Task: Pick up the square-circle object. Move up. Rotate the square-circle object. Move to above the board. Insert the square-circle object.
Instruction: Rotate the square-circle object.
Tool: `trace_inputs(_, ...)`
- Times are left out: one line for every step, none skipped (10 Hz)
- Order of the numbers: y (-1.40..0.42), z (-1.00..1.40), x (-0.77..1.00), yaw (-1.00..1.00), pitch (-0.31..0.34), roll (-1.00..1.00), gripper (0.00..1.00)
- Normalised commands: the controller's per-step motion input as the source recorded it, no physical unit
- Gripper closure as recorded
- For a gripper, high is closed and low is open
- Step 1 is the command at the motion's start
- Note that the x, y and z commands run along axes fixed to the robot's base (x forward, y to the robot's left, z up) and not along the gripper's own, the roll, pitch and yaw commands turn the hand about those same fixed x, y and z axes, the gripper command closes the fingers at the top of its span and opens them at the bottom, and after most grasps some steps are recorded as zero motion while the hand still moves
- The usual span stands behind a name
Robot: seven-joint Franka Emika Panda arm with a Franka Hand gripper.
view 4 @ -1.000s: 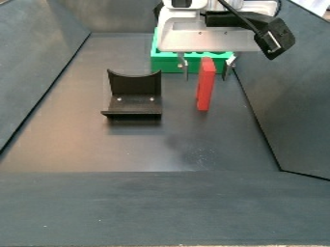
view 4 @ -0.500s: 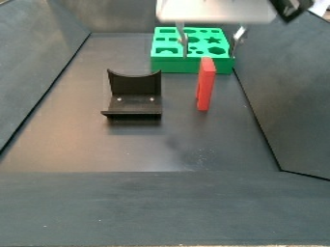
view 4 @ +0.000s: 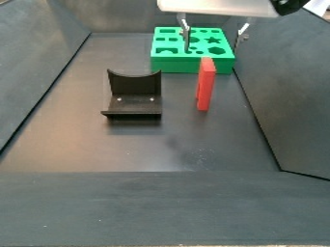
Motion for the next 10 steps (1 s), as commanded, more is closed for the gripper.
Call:
trace_inputs(0.04, -0.04, 0.03, -1.0, 0.002, 0.0, 0.0)
trace_inputs(0.03, -0.04, 0.03, -1.0, 0.001, 0.0, 0.0)
trace_inputs(0.03, -0.04, 0.03, -1.0, 0.001, 0.0, 0.0)
trace_inputs(0.03, -0.03, 0.03, -1.0, 0.001, 0.0, 0.0)
trace_inputs(0.03, -0.03, 0.03, -1.0, 0.001, 0.0, 0.0)
trace_inputs(0.03, -0.03, 0.03, -1.0, 0.001, 0.0, 0.0)
trace_inputs(0.03, -0.03, 0.03, -1.0, 0.001, 0.0, 0.0)
trace_inputs(0.02, -0.03, 0.03, -1.0, 0.001, 0.0, 0.0)
trace_inputs(0.02, -0.03, 0.03, -1.0, 0.001, 0.0, 0.0)
trace_inputs(0.02, -0.03, 0.03, -1.0, 0.001, 0.0, 0.0)
